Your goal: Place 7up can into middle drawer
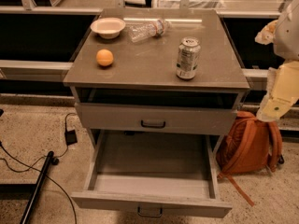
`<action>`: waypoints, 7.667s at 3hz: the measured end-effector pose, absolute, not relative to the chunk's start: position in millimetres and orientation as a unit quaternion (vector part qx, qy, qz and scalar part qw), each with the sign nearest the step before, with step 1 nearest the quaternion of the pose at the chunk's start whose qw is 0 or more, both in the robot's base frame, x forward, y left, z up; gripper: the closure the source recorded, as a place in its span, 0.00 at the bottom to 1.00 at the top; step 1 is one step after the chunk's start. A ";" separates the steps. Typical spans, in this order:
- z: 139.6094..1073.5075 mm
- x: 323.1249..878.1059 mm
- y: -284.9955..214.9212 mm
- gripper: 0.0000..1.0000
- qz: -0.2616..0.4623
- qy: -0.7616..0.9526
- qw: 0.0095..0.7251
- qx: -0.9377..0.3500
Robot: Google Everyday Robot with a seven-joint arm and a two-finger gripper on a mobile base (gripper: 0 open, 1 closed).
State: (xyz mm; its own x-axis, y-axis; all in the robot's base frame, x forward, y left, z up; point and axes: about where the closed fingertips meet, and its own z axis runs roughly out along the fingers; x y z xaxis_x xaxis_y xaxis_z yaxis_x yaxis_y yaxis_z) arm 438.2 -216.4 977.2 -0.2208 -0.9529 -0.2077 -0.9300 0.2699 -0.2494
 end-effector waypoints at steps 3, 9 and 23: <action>972.4 534.9 -222.9 0.00 -0.024 0.794 0.253 -0.552; 878.6 718.4 -121.5 0.64 0.167 0.737 0.417 -0.505; 603.6 512.2 -120.6 1.00 0.261 0.672 0.436 -0.539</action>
Offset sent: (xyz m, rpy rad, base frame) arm 0.0942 -0.0094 -0.0036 0.0995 -0.1001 -0.1324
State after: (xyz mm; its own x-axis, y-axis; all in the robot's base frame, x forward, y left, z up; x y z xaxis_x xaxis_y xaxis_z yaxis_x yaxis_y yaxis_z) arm 512.2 -120.6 603.6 -0.0390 -0.4974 -0.8667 -0.9518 0.2825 -0.1193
